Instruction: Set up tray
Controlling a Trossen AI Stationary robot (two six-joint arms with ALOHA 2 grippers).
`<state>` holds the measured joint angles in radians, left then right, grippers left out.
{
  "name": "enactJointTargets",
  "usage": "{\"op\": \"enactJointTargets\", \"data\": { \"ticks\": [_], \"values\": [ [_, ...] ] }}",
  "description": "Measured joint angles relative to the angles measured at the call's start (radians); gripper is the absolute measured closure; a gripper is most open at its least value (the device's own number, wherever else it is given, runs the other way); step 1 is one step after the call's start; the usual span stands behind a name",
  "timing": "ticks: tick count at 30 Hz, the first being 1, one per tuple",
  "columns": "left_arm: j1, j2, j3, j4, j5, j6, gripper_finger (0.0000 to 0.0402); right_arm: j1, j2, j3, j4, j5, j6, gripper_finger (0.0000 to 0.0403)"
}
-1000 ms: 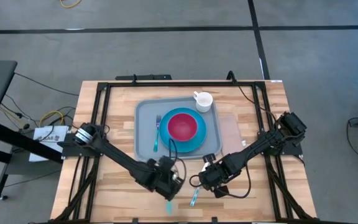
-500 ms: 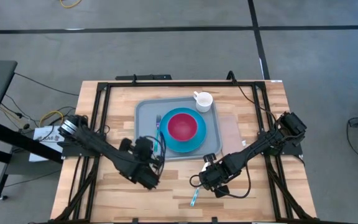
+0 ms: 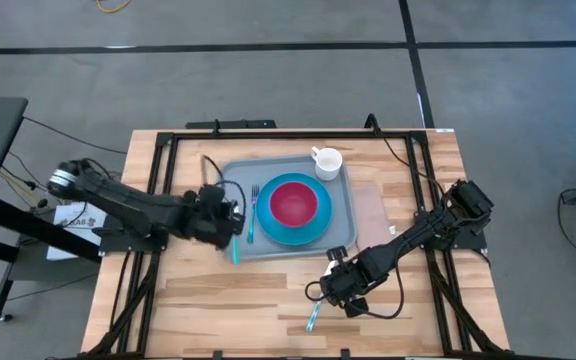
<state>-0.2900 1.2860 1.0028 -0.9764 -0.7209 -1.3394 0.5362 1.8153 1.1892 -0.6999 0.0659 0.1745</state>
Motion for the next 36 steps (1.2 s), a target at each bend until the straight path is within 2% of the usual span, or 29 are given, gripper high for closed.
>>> {"op": "enactJointTargets", "data": {
  "ticks": [2,6,12,16,22,31,36],
  "values": [
    [0.057,-0.070,-0.121,0.177,0.023,0.100,0.0401,-0.003,0.000,0.000,0.000,0.015,0.000,0.0324],
    [0.191,-0.165,-0.314,0.436,0.147,0.253,0.0401,-0.010,0.000,0.000,0.000,0.015,-0.001,0.0324],
    [0.398,-0.207,-0.473,0.694,0.280,0.470,0.0401,-0.028,0.000,0.000,-0.002,0.014,0.000,0.0324],
    [0.512,-0.192,-0.502,0.820,0.383,0.586,0.0401,-0.044,0.000,0.000,-0.001,0.014,-0.003,0.0324],
    [0.615,-0.138,-0.502,0.863,0.469,0.646,0.0401,-0.072,0.000,0.000,-0.002,0.014,-0.018,0.0324],
    [0.628,0.053,-0.503,0.893,0.493,0.609,0.0402,-0.087,0.000,0.000,-0.003,0.014,-0.026,0.0324],
    [0.628,0.140,-0.503,1.009,0.492,0.555,0.0401,-0.087,0.000,0.000,-0.003,0.014,-0.026,0.0324]
  ]
}}
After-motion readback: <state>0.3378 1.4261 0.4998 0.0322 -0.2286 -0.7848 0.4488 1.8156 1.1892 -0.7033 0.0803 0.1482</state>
